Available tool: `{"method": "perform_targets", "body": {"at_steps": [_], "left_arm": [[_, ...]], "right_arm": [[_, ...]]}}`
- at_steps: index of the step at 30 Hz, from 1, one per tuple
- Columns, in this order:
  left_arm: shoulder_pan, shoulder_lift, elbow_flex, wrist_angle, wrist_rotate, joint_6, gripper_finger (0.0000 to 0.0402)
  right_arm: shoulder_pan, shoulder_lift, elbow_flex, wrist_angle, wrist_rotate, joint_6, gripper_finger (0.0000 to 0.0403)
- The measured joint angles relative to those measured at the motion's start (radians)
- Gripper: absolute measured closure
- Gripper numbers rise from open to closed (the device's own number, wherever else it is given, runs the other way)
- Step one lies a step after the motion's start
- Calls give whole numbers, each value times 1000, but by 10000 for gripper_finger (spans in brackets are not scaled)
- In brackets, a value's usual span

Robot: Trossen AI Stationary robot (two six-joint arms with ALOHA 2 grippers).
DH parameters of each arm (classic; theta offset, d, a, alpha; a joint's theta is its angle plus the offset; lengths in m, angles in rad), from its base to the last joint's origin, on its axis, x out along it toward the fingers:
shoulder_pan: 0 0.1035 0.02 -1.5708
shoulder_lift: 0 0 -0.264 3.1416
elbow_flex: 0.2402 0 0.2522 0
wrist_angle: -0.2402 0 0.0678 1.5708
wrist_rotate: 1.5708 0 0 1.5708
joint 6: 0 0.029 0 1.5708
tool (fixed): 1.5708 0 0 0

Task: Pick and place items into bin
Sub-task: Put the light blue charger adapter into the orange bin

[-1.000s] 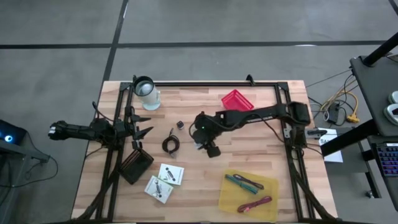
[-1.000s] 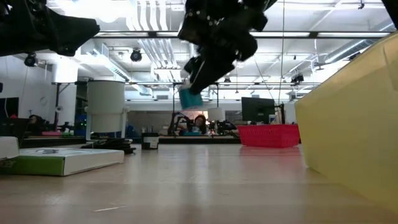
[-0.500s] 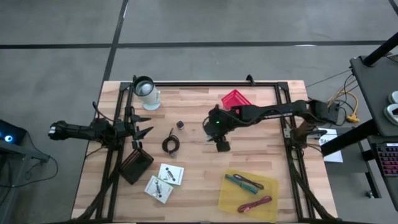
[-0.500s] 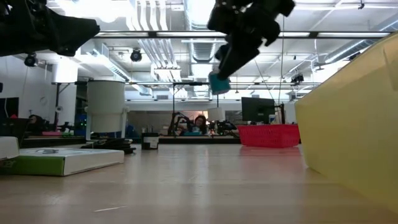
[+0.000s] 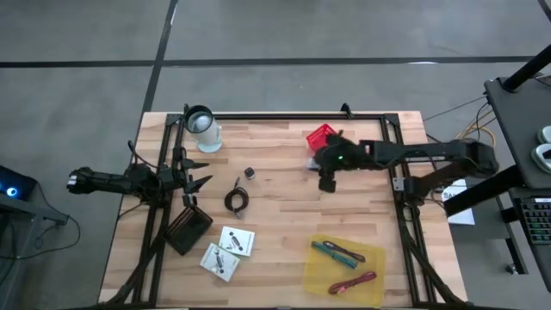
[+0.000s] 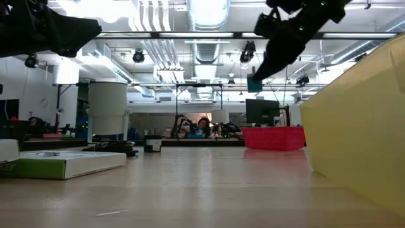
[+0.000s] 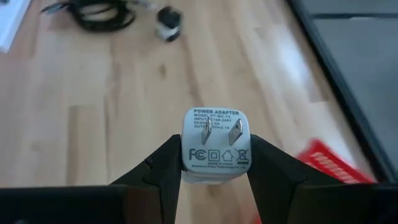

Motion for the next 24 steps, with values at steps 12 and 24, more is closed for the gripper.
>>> {"method": "perform_targets", "body": {"at_steps": [12, 24], "left_arm": [[0, 0, 0, 3, 0, 0, 242], [0, 0, 0, 2, 0, 0, 242]], "right_arm": [[-161, -142, -179, 125, -2, 7, 264], [-332, -124, -229, 134, -2, 21, 264]]}}
